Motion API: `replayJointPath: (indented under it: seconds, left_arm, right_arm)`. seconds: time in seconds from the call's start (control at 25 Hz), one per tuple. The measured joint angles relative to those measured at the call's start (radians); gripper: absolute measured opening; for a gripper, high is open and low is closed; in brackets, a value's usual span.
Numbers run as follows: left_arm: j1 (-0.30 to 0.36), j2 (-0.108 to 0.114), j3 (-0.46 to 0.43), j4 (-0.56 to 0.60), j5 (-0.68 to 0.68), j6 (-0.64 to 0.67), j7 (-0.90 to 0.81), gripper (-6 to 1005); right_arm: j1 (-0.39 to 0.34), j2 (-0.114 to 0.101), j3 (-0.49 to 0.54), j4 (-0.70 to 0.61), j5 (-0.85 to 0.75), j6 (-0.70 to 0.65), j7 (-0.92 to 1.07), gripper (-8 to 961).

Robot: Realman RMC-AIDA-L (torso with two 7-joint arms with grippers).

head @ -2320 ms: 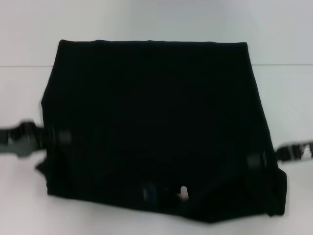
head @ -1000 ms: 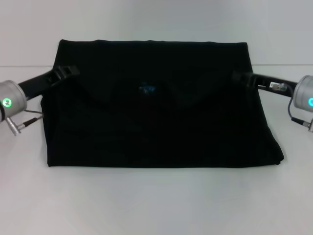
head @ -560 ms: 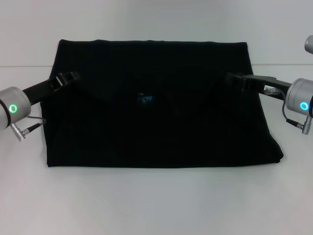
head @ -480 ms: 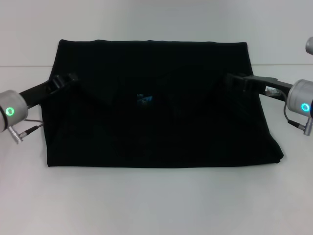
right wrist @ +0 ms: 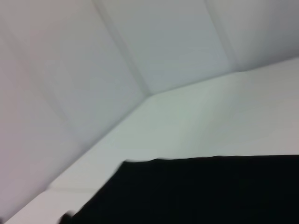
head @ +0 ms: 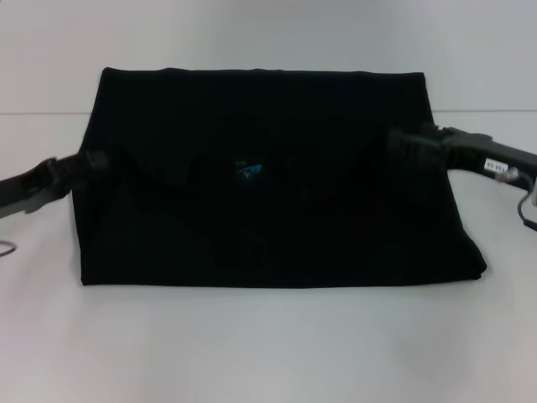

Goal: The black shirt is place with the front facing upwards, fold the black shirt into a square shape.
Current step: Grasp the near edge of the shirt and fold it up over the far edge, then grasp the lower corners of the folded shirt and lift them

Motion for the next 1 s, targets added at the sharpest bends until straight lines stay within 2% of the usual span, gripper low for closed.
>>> replayJointPath:
  seconds: [0.04, 0.16, 0.28, 0.4, 0.52, 0.72, 1.0]
  left_arm:
    - [0.011, 0.015, 0.037, 0.008, 0.001, 0.031, -0.02, 579]
    - [0.028, 0.037, 0.136, 0.05, 0.03, 0.075, -0.085, 660]
    - [0.035, 0.04, 0.193, 0.113, 0.095, 0.089, -0.143, 740]
    - [0.03, 0.041, 0.213, 0.132, 0.143, 0.116, -0.171, 742]
    - [0.023, 0.039, 0.222, 0.143, 0.164, 0.128, -0.174, 745]
    - [0.019, 0.028, 0.229, 0.16, 0.17, 0.076, -0.176, 747]
    - [0.015, 0.024, 0.279, 0.151, 0.179, 0.076, -0.184, 748]
  right_arm:
    - [-0.007, -0.006, -0.015, -0.002, -0.011, -0.049, -0.033, 709]
    - [-0.027, -0.014, -0.089, -0.011, -0.053, -0.163, -0.127, 921]
    - [-0.048, -0.003, -0.159, -0.023, -0.091, -0.227, -0.213, 920]
    - [-0.072, 0.02, -0.2, -0.029, -0.109, -0.259, -0.292, 918]
    - [-0.087, 0.033, -0.211, -0.01, -0.111, -0.264, -0.347, 917]
    - [-0.089, 0.035, -0.212, 0.027, -0.112, -0.255, -0.374, 915]
    - [-0.091, 0.035, -0.208, 0.034, -0.11, -0.255, -0.365, 915]
